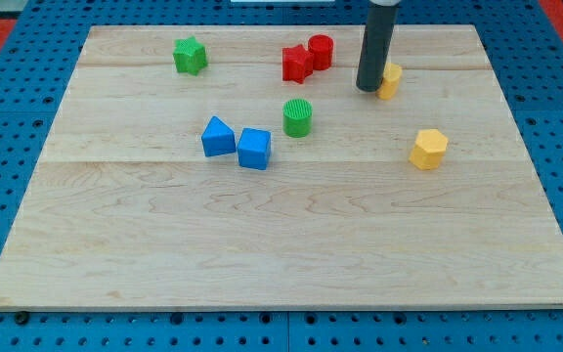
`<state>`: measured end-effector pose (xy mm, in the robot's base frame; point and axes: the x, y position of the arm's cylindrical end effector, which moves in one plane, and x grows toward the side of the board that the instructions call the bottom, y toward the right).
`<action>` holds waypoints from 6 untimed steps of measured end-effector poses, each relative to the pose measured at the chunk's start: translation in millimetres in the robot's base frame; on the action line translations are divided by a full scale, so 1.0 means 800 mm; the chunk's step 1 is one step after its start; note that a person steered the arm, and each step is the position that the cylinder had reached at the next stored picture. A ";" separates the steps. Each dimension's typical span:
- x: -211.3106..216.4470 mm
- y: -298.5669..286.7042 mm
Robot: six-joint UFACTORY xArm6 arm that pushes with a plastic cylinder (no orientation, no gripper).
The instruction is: Nudge the yellow heart a bit down
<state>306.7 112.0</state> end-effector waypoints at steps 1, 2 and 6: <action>-0.009 0.062; -0.020 0.113; -0.073 0.221</action>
